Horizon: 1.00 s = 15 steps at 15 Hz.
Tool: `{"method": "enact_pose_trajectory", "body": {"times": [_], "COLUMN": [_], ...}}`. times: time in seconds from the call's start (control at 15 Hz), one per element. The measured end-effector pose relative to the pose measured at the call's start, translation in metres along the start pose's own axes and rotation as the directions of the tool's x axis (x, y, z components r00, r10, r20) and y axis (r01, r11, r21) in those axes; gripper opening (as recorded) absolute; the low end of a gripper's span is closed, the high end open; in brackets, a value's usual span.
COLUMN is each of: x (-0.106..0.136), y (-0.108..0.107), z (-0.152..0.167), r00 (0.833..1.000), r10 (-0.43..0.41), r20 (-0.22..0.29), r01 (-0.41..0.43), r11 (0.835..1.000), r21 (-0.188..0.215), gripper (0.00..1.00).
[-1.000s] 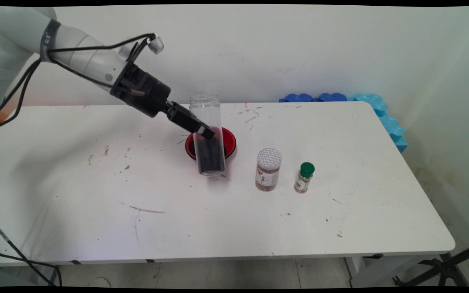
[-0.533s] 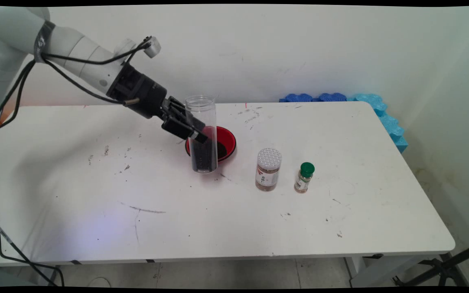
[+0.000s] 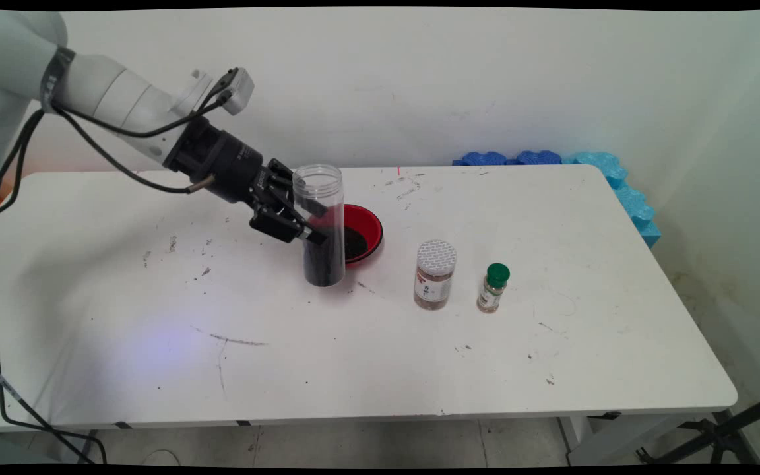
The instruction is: Place the picked object on the table
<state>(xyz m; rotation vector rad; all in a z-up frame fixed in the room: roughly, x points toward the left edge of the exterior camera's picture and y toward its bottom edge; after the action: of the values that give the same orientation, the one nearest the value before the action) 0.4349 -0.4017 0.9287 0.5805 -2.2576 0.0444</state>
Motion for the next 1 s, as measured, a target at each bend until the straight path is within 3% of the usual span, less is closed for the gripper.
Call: {"method": "enact_pose_trajectory", "body": {"times": [1.0], "x": [-0.039], "y": [0.031], "z": [0.017], "r00": [0.995], "r10": [0.083], "r20": [-0.053], "r01": [-0.082], "r11": [0.996], "r21": [0.026], "gripper": [0.0]}}
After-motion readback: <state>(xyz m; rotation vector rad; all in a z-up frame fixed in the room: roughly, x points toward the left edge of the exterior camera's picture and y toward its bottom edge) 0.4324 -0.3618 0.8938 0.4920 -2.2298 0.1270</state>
